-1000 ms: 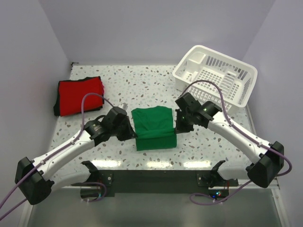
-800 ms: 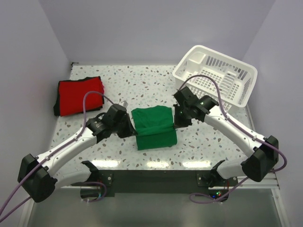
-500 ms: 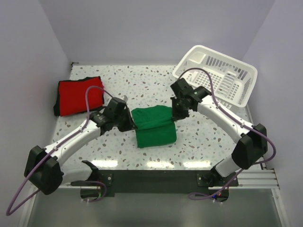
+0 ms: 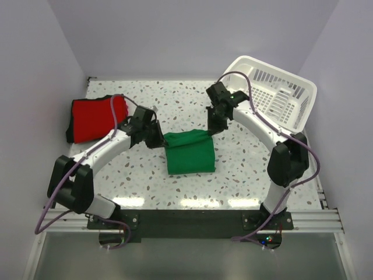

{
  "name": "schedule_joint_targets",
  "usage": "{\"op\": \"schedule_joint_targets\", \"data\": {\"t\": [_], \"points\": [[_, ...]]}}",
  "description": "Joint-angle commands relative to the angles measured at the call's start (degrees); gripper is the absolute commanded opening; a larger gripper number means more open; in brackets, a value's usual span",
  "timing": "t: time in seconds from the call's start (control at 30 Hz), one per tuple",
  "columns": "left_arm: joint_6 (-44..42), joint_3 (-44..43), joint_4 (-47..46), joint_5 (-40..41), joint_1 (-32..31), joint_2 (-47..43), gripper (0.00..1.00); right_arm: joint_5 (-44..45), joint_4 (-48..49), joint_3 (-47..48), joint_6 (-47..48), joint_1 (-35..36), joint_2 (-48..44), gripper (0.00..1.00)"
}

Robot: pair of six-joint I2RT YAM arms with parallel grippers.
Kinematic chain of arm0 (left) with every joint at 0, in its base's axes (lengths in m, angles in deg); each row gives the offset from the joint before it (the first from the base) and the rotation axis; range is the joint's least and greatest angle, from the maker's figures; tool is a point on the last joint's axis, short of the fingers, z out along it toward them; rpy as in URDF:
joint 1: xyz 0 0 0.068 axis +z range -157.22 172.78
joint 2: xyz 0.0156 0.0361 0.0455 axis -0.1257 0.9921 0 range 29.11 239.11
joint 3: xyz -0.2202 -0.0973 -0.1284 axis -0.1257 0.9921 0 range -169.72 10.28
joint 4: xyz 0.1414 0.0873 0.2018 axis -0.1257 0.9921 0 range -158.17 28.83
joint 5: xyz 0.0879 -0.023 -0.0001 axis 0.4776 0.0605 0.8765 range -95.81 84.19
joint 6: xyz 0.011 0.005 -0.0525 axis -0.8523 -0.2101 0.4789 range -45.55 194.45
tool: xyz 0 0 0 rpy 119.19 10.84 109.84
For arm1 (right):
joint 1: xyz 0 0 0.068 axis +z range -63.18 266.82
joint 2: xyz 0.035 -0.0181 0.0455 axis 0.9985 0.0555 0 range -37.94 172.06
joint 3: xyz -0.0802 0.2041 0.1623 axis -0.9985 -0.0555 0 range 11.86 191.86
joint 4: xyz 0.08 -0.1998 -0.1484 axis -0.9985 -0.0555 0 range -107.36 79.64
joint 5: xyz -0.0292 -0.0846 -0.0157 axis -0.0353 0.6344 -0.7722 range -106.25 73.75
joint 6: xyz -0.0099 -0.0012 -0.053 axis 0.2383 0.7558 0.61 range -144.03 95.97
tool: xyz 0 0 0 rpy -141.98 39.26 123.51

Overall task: Fold and stack the t-shirts
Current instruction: Fold the tshirt

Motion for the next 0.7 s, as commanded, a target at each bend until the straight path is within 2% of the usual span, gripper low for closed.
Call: {"op": "schedule_joint_targets", "data": {"t": [0.0,0.3,0.63,0.67], "points": [[-3.5,-5.2,-1.9,-0.6,2.1,2.6,0.00,0.3,0.0,5.5,2.5,-1.5,2.4,0.00],[-6.3,-9.9,-1.5,-1.5,5.5,10.9,0.00,-1.5,-2.0,15.8,4.4,-3.3,12.7,0.00],[-8.1,-12.9,-0.6,-1.0,7.5,16.8,0.00,-2.0,-3.5,21.0,5.0,-3.7,19.1,0.00],[-8.1,-13.0,-0.5,-0.5,7.7,17.0,0.05,-2.1,-3.6,22.0,5.3,-3.7,19.5,0.00]]}}
